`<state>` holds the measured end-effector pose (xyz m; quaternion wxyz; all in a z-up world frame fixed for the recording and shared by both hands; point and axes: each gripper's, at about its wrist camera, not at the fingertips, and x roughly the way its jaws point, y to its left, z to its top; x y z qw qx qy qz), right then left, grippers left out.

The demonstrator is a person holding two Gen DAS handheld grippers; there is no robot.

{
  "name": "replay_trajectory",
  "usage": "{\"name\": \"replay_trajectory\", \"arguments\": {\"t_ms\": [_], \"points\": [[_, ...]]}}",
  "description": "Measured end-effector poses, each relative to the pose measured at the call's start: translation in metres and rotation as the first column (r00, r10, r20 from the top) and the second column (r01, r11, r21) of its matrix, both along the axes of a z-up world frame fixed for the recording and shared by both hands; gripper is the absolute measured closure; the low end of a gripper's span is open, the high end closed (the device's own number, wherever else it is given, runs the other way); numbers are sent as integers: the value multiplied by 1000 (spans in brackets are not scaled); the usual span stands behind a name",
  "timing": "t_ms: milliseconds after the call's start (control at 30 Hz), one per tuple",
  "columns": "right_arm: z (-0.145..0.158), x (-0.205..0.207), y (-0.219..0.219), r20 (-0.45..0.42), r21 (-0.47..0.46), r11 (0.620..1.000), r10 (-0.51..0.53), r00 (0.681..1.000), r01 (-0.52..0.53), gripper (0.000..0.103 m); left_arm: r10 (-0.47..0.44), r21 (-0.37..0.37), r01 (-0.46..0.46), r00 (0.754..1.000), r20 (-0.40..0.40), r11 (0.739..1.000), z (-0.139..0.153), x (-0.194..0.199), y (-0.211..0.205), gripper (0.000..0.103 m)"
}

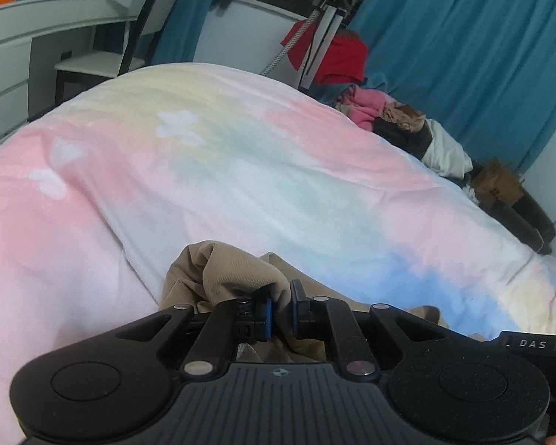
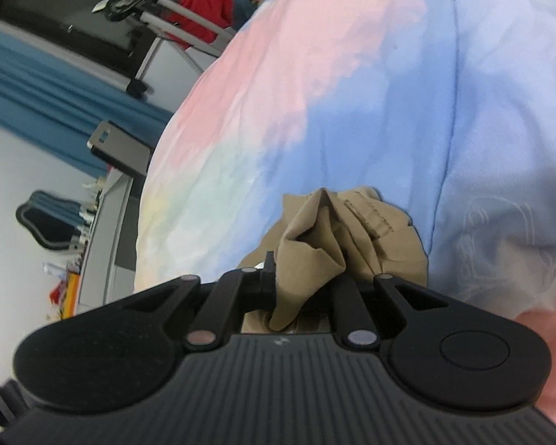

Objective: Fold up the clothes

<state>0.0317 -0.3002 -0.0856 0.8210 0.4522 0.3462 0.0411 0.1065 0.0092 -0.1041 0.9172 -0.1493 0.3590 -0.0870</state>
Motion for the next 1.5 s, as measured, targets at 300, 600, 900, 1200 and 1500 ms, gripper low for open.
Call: {"name": "replay_trajectory", "arguments": {"t_ms": [300, 600, 900, 1200, 1500], "points": [[25, -16, 10, 146, -176, 984, 60, 987, -33, 10, -77, 177, 48, 984, 161, 983, 32, -36, -21, 19], [77, -57, 36, 398, -498, 864, 156, 904, 71, 0, -151, 276, 81, 958, 244, 958, 45, -57, -24, 1], [30, -2, 52, 146, -619, 776, 265, 953, -121, 37, -196, 314, 158, 976, 96, 936, -5, -28, -29, 3], [14, 3, 52, 126, -593, 797, 232, 965, -114, 43, -201, 326, 158, 974, 102, 932, -10, -28, -30, 4], [45, -57, 59, 219, -635, 773, 193, 956, -10, 9, -207, 314, 147, 964, 169, 938, 28, -74, -27, 3]]}}
